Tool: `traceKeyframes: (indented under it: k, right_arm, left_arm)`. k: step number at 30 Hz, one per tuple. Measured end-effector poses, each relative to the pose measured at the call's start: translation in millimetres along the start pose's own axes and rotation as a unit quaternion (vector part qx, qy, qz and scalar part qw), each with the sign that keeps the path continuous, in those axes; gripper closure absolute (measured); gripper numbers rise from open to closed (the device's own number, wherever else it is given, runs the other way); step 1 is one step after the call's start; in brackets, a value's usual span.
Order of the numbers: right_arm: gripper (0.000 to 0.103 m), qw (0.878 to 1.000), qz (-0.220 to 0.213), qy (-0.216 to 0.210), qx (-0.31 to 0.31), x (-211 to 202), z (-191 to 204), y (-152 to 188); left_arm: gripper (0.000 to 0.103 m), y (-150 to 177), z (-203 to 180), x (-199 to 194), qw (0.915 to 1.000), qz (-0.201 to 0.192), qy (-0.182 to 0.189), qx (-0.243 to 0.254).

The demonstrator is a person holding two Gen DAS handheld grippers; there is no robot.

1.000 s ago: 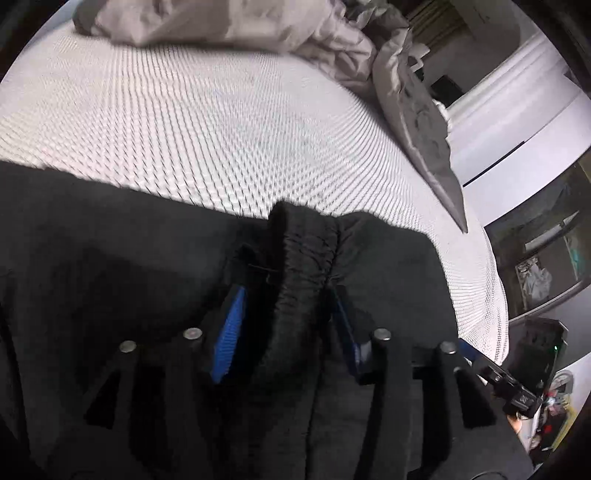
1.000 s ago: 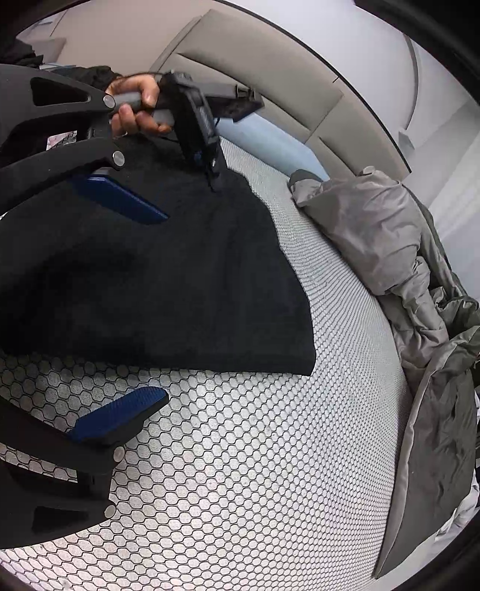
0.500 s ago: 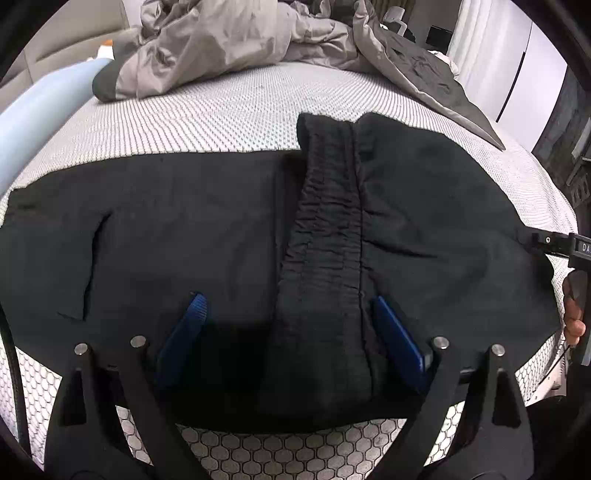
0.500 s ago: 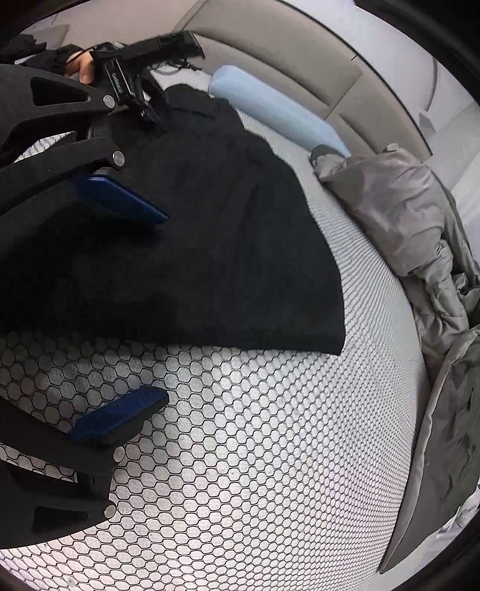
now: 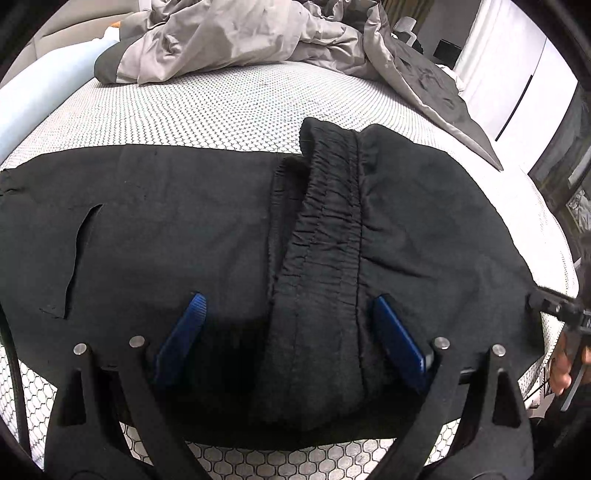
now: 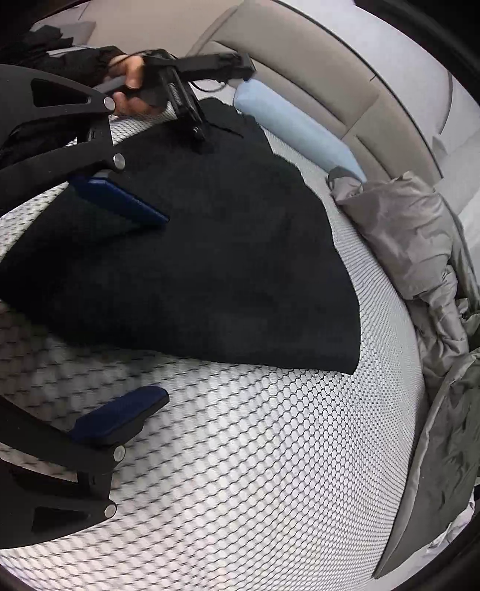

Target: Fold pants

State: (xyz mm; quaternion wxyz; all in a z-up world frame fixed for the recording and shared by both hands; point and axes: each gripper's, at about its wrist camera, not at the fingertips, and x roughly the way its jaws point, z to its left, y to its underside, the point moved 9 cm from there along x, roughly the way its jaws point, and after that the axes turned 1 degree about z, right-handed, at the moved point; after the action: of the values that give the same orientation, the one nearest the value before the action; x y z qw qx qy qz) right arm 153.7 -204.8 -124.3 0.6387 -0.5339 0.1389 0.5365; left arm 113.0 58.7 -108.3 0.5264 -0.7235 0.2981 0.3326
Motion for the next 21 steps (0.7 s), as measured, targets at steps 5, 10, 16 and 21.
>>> traceKeyframes:
  k: [5,10,16,21]
  right_arm:
    - [0.065,1.000,-0.009,-0.012,0.005,-7,0,36]
    - [0.076,1.000,-0.009,0.005,0.005,-19,5,51]
    - [0.017,0.993,-0.105,0.010,0.046,-44,7,3]
    - [0.015,0.995,-0.100,-0.004,0.016,-13,38,-31]
  left_arm:
    - [0.011,0,1,1,1.0000,0.001,0.000,0.004]
    - [0.011,0,4,0,1.0000,0.004,0.002,0.006]
    - [0.011,-1,17,-10,0.9996,-0.007,0.015,-0.023]
    - [0.011,-8,54,-30,0.9950,-0.041,0.012,-0.090]
